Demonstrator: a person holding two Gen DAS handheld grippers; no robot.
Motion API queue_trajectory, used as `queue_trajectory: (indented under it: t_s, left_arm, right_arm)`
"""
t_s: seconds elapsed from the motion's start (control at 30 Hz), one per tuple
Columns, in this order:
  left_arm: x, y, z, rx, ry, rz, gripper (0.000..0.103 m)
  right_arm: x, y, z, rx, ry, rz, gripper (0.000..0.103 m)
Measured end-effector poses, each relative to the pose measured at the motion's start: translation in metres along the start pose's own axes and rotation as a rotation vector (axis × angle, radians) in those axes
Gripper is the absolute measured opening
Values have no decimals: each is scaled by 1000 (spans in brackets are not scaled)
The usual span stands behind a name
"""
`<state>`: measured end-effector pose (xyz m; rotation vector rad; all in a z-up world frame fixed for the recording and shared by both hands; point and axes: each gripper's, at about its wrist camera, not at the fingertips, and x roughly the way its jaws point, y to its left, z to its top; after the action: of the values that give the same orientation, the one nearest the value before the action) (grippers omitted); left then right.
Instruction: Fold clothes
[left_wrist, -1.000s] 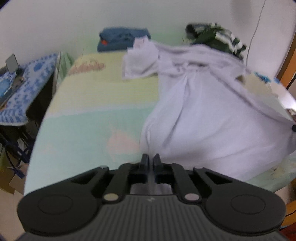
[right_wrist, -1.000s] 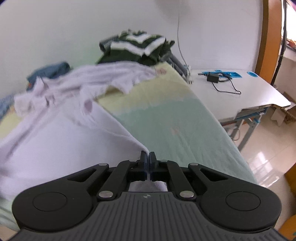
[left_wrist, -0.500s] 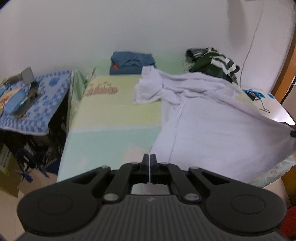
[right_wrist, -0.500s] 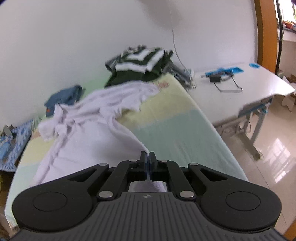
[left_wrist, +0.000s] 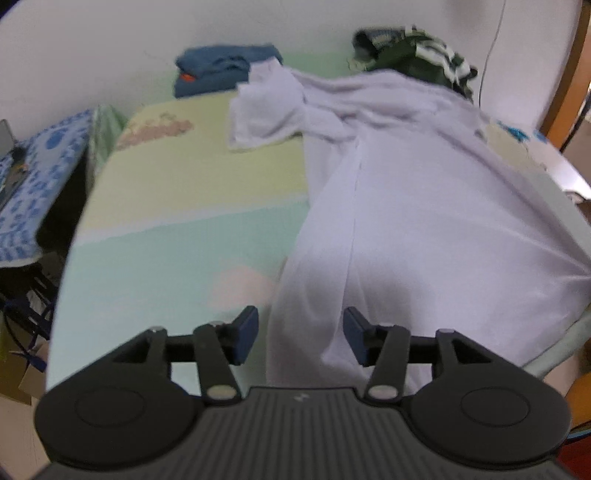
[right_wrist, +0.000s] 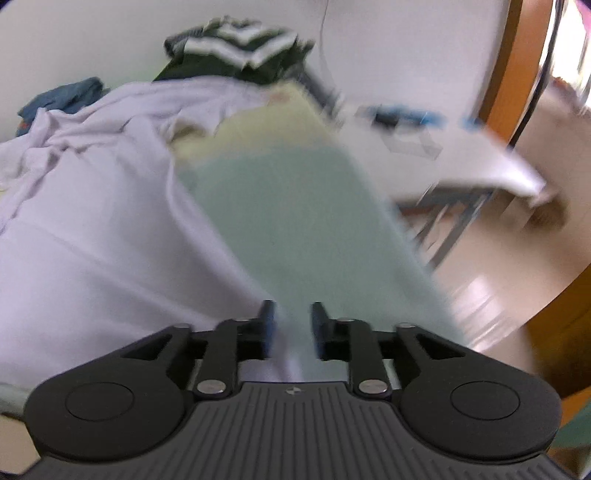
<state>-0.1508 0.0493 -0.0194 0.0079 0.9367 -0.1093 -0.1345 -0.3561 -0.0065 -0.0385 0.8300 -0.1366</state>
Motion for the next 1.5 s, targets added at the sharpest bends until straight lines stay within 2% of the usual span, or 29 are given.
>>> queue_trajectory:
  t_s: [0.1,0.13,0.17,0.23,0.3,0.43,0.57,0.7,0.8,0.87,0.9,0.93,1.0,1.13,1.37,1.5]
  left_arm:
    - [10,-2,0,6,27,-5,46]
    - [11,-3,0,7,25,-13,37]
    - [10,-4,0,10,23,-21,33]
    - [9,-4,1,23,20,-25,10]
    - [8,-4,1,30,19,-32,4]
    - [-1,-4,0,24,1,-44,3]
    - [-12,-3,-1,22,-23,-53,3]
    - [-15,1,-5,14,-33,-63,3]
    - [-15,1,-7,33,-34,-59,3]
    - [-16,1,-7,44,-35,-62,3]
    - [-16,1,-8,49,-36,-64,3]
    - [-17,1,-8,54,-39,-62,3]
    - [-20,3,-9,55,-43,-59,1]
    - [-28,14,-9,26,-37,-56,0]
    - [-41,22,-22,6,12,-6,0]
    - [-42,25,-30,-20,45,26,0]
  right_arm:
    - [-24,2,16,0,-138,-32,37]
    - [-29,6,23,5,-173,-23,40]
    - [-33,9,31,16,-195,23,40]
    - [-34,25,47,29,-191,162,40]
    - [-27,55,61,28,-172,282,40]
    - [-4,128,80,7,-92,484,40]
    - [26,194,93,-17,-34,586,40]
    - [58,242,103,-35,18,613,43]
    - [79,265,109,15,82,635,42]
    - [82,271,107,25,107,642,28]
    - [84,276,107,13,119,621,15]
    - [83,282,107,-5,124,607,8]
    - [78,286,107,-23,100,624,6]
    - [55,300,110,-80,42,693,5]
    - [43,337,112,-137,48,787,5]
    - [47,362,103,-208,42,774,5]
